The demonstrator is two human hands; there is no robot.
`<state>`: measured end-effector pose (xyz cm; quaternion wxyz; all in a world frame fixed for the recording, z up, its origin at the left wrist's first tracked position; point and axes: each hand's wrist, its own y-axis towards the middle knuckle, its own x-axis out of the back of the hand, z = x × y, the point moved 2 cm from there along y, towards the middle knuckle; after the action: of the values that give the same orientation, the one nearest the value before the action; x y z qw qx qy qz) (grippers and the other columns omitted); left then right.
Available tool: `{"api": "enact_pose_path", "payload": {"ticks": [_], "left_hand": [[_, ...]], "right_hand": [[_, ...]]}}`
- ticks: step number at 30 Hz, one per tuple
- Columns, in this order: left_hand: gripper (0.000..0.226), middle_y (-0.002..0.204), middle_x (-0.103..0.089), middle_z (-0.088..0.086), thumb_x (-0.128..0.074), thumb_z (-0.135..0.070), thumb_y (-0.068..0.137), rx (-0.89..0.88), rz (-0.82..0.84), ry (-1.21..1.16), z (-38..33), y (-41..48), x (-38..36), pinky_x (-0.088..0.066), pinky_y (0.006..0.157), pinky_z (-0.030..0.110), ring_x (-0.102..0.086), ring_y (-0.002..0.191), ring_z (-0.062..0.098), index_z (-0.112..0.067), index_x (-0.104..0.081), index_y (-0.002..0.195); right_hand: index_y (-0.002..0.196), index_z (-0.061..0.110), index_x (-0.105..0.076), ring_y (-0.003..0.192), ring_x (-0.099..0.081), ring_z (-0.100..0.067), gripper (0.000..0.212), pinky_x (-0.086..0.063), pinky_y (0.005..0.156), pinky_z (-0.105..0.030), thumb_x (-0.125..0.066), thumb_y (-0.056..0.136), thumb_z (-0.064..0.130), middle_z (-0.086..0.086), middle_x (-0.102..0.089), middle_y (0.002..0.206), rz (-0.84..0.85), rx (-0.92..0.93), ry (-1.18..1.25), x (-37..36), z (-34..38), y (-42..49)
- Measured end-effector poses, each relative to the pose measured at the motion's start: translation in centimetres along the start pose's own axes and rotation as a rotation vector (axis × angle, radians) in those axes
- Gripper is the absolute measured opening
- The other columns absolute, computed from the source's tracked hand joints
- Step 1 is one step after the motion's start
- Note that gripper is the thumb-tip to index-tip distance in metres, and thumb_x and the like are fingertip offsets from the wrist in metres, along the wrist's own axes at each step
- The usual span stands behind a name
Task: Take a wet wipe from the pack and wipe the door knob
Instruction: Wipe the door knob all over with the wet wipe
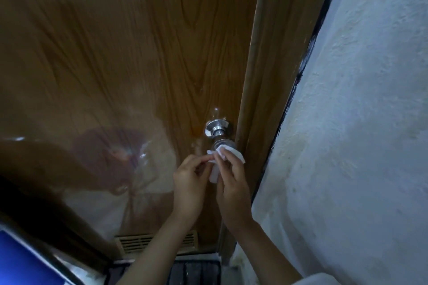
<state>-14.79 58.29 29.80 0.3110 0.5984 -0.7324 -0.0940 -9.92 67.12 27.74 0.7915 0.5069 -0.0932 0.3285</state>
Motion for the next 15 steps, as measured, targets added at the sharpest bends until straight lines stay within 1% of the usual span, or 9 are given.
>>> {"api": "enact_pose_path", "payload": {"ticks": [2,3,5,7,9,10,13,14,15], "left_hand": [[0.037,0.085,-0.066,-0.014,-0.061,-0.009,0.085,0.079,-0.026,-0.059,0.2,0.0,0.0,-0.05,0.068,0.01,-0.063,0.081,-0.002,-0.046,-0.058,0.091],[0.034,0.082,-0.068,-0.015,-0.061,-0.011,0.085,0.129,-0.05,-0.111,0.1,0.2,0.0,-0.05,0.065,0.009,-0.064,0.078,-0.003,-0.044,-0.059,0.089],[0.029,0.08,-0.067,-0.021,-0.063,-0.011,0.084,0.206,-0.107,-0.208,0.2,0.7,0.0,-0.048,0.062,0.006,-0.063,0.074,-0.006,-0.039,-0.059,0.085],[0.027,0.077,-0.066,-0.019,-0.066,-0.01,0.083,0.237,-0.138,-0.247,0.3,1.0,0.0,-0.047,0.06,0.005,-0.062,0.071,-0.007,-0.037,-0.058,0.083],[0.026,0.073,-0.065,-0.016,-0.067,-0.01,0.081,0.256,-0.134,-0.247,0.4,1.0,-0.1,-0.046,0.058,0.004,-0.062,0.069,-0.008,-0.035,-0.058,0.08],[0.027,0.072,-0.065,-0.016,-0.067,-0.009,0.081,0.267,-0.131,-0.246,0.4,0.9,-0.1,-0.046,0.057,0.004,-0.062,0.069,-0.009,-0.035,-0.058,0.079],[0.029,0.071,-0.067,-0.023,-0.067,-0.007,0.08,0.279,-0.12,-0.238,0.4,0.9,-0.2,-0.046,0.055,0.003,-0.062,0.069,-0.011,-0.035,-0.058,0.078],[0.028,0.073,-0.066,-0.025,-0.067,-0.008,0.081,0.28,-0.116,-0.23,0.4,0.9,-0.1,-0.046,0.056,0.004,-0.062,0.069,-0.01,-0.035,-0.058,0.078],[0.027,0.073,-0.066,-0.024,-0.066,-0.01,0.082,0.285,-0.117,-0.225,0.4,0.9,-0.1,-0.047,0.056,0.004,-0.062,0.069,-0.009,-0.035,-0.058,0.078]], "right_hand": [[0.132,0.001,-0.047,0.134,-0.036,-0.011,0.04,-0.041,0.107,-0.031,-0.037,0.1,0.022,-0.011,-0.047,0.138,-0.019,0.004,-0.013,0.0,-0.3,0.2],[0.134,0.001,-0.044,0.135,-0.035,-0.011,0.04,-0.038,0.109,-0.029,-0.036,0.1,0.022,-0.012,-0.048,0.138,-0.024,0.007,-0.014,0.0,-0.2,0.4],[0.139,0.004,-0.035,0.137,-0.035,-0.015,0.043,-0.037,0.109,-0.03,-0.031,0.102,0.026,-0.012,-0.046,0.141,0.009,0.029,-0.022,-0.1,0.2,0.5],[0.142,0.007,-0.026,0.138,-0.034,-0.019,0.047,-0.036,0.11,-0.032,-0.029,0.102,0.032,-0.01,-0.041,0.145,0.061,0.053,-0.064,-0.2,0.3,-0.1],[0.142,0.008,-0.026,0.138,-0.033,-0.019,0.051,-0.035,0.11,-0.032,-0.032,0.1,0.036,-0.006,-0.035,0.147,0.101,0.038,-0.11,-0.2,-0.2,-0.8],[0.141,0.008,-0.029,0.139,-0.031,-0.018,0.052,-0.032,0.112,-0.03,-0.032,0.099,0.038,-0.005,-0.033,0.148,0.116,0.023,-0.143,-0.2,-0.4,-0.9],[0.142,0.007,-0.028,0.141,-0.021,-0.013,0.057,-0.016,0.116,-0.02,-0.028,0.098,0.043,-0.003,-0.027,0.15,0.134,-0.041,-0.18,-0.3,-0.5,-0.4],[0.143,0.008,-0.026,0.142,-0.02,-0.012,0.057,-0.016,0.116,-0.019,-0.028,0.099,0.043,-0.003,-0.026,0.151,0.134,-0.055,-0.156,-0.5,-0.2,-0.4],[0.143,0.008,-0.025,0.141,-0.022,-0.012,0.056,-0.019,0.115,-0.02,-0.029,0.099,0.042,-0.003,-0.026,0.15,0.136,-0.052,-0.135,-0.6,0.1,-0.4]]}}
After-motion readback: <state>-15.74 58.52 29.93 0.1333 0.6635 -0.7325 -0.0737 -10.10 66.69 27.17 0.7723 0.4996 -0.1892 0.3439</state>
